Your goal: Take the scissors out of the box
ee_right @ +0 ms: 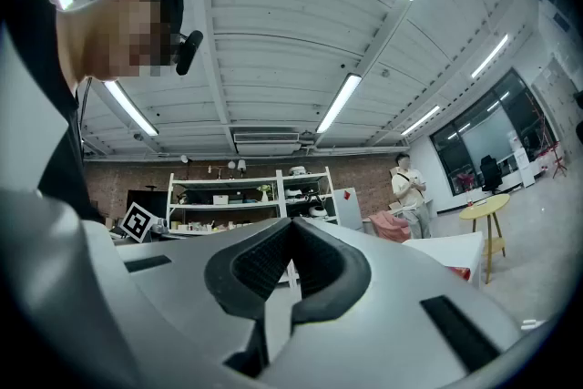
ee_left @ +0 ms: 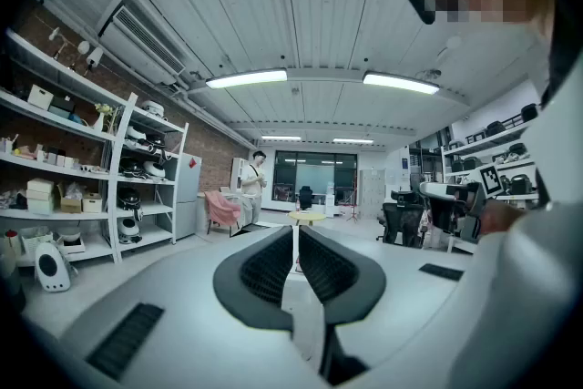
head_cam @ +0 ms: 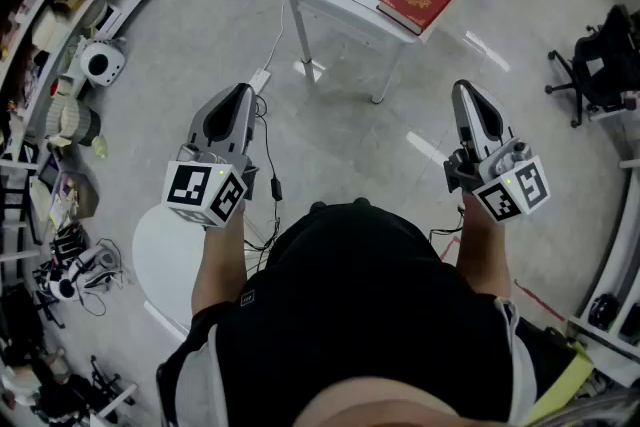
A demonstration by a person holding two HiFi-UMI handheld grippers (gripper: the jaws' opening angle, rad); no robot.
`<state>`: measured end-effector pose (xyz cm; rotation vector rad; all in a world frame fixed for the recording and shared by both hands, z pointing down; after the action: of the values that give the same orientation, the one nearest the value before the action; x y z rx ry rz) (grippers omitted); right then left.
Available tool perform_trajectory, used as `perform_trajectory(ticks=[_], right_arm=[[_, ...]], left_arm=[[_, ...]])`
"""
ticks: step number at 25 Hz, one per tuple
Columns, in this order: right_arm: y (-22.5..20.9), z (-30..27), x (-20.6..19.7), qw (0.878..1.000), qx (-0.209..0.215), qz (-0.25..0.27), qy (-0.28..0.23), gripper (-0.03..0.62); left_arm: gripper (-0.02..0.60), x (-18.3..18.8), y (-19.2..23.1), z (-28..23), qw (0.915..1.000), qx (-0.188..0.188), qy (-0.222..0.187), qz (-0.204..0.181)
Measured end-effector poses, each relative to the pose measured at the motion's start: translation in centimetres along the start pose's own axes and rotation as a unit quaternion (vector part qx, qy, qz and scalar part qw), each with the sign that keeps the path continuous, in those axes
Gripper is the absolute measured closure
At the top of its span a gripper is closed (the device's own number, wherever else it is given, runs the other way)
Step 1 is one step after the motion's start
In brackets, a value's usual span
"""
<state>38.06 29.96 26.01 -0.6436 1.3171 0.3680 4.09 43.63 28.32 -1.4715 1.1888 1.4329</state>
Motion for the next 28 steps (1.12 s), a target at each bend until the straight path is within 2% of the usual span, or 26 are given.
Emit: perform_trajectory(ticks=[8,11,16,21,28], right_arm=[[-2.2,0.9,0.4,1.0,-0.002,-0.009,-0.002,0.566],[-3.9,1.1,-0.1,0.999,-0.006,-0.044,-0.003,0.566],[-4.8,0.8,-0.9,0.997,0.019,-0.074,0.011,0.566],[-4.5,-1.7,-1.5,0.997,0.032,-0.067,0.02,0.565],[-4.1,-8.6,-2.7,0.997,0.025,-0.065,0.03,0.565]], left_arm=[[0.548,0.1,-1.7,-1.1,1.0,0.008,0.002,-0.001],[0.548,-0.1,-2.4,-1.2,0.9998,0.021,0.007,-0.004],[0.548,-1.0,-2.3,-0.2,0.9986,0.05,0.015,0.002],[0.548,-1.1,0.4,-0.8,0.9982,0.059,0.006,0.008],[0.548,-1.4,8.1,-3.7,0.9985,0.052,0.0,0.02]])
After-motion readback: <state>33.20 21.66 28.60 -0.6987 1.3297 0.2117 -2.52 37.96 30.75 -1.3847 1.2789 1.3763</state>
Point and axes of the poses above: the fingertips, and each gripper's own axes: z backward along the fingers, y to its left, x out of its top, the point moved 6 cm from there along z, backward along the fingers, and after that the axes turned 13 degrees about -x, right-handed, at the moved point
